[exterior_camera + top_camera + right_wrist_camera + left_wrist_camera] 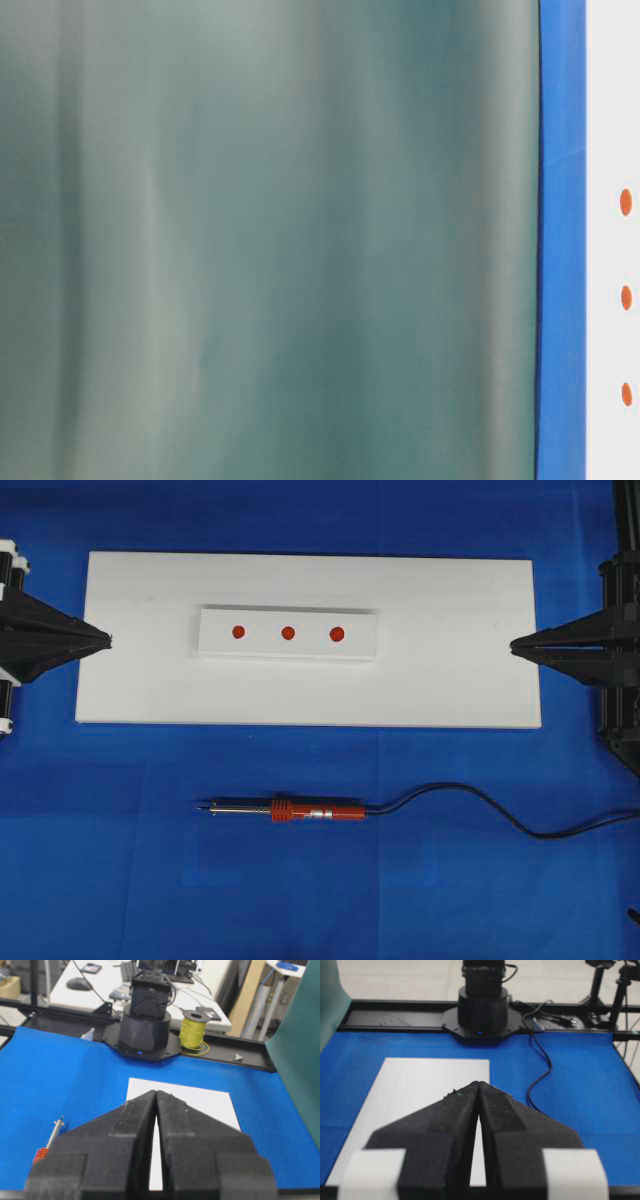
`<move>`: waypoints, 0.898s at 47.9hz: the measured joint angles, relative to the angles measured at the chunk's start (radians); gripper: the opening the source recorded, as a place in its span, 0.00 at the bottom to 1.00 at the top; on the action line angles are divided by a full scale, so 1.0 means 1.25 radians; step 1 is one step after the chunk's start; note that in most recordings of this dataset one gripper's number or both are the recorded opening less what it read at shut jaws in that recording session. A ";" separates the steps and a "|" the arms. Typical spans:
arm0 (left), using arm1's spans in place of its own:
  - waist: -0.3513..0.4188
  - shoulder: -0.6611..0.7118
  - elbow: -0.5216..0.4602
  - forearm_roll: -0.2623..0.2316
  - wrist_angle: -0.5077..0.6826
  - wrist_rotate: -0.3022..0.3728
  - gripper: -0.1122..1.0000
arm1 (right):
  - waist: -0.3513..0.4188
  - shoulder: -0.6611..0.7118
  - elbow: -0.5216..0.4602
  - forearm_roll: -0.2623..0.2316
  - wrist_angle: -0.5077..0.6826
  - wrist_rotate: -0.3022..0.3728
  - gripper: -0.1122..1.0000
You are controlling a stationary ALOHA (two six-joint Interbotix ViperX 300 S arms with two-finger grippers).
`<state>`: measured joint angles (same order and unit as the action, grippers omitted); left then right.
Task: Touch the tip of the soldering iron to the mark.
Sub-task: 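Move the right gripper toward the red-handled soldering iron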
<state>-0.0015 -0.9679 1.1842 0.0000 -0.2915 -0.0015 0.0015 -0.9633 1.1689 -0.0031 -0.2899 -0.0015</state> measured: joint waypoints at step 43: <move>-0.011 -0.002 0.000 0.000 -0.002 -0.018 0.10 | 0.133 0.269 -0.079 0.007 -0.045 0.112 0.73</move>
<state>-0.0153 -0.9710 1.1842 0.0000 -0.2945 -0.0245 0.1672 -0.6274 1.0707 0.0061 -0.3467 0.1381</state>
